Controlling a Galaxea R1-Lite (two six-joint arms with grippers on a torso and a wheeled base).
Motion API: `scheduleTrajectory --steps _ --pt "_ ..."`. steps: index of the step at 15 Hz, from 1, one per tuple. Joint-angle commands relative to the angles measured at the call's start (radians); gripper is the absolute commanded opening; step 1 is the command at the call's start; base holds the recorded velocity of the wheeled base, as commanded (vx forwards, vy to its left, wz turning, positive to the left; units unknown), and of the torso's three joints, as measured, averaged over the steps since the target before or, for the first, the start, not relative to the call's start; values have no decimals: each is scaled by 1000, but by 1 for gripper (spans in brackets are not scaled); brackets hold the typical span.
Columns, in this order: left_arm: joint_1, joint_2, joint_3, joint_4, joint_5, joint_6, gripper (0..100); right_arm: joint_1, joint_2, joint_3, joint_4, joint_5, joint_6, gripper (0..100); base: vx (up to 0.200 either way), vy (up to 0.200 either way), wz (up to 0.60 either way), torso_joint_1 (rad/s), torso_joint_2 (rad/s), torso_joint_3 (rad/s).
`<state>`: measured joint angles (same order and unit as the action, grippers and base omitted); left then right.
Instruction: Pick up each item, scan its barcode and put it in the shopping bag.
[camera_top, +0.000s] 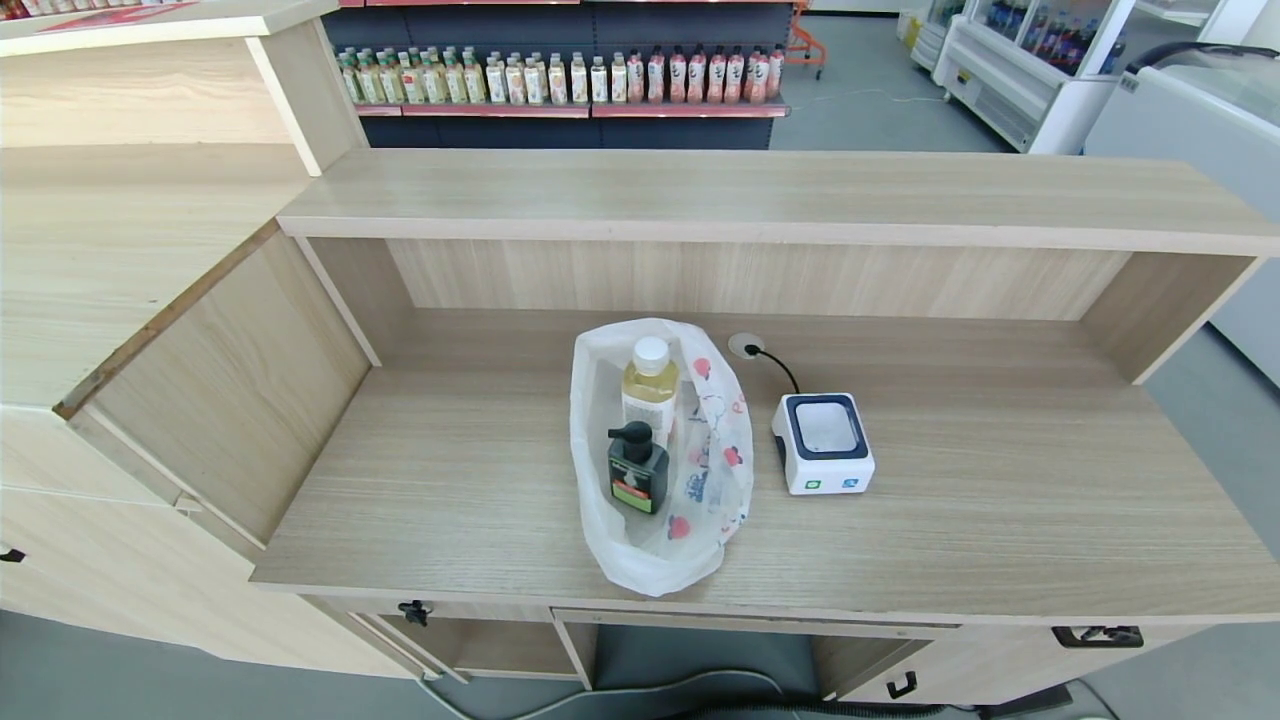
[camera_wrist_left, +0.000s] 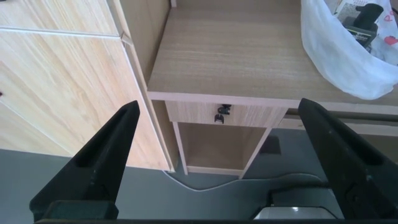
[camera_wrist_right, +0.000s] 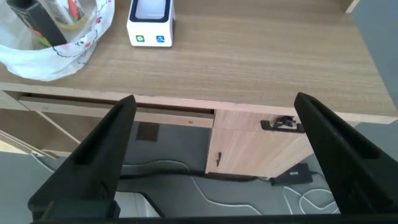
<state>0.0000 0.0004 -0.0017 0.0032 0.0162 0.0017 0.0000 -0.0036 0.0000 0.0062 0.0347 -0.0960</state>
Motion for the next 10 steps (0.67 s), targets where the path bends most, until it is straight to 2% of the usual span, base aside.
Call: scheduleTrajectory --steps 1,10 --pt "0 0 0 0 1 -2 100 0 4 0 1 1 -1 100 0 0 0 0 0 0" --pt "0 0 0 0 -1 3 100 0 4 0 1 -1 2 100 0 -200 0 7 2 0"
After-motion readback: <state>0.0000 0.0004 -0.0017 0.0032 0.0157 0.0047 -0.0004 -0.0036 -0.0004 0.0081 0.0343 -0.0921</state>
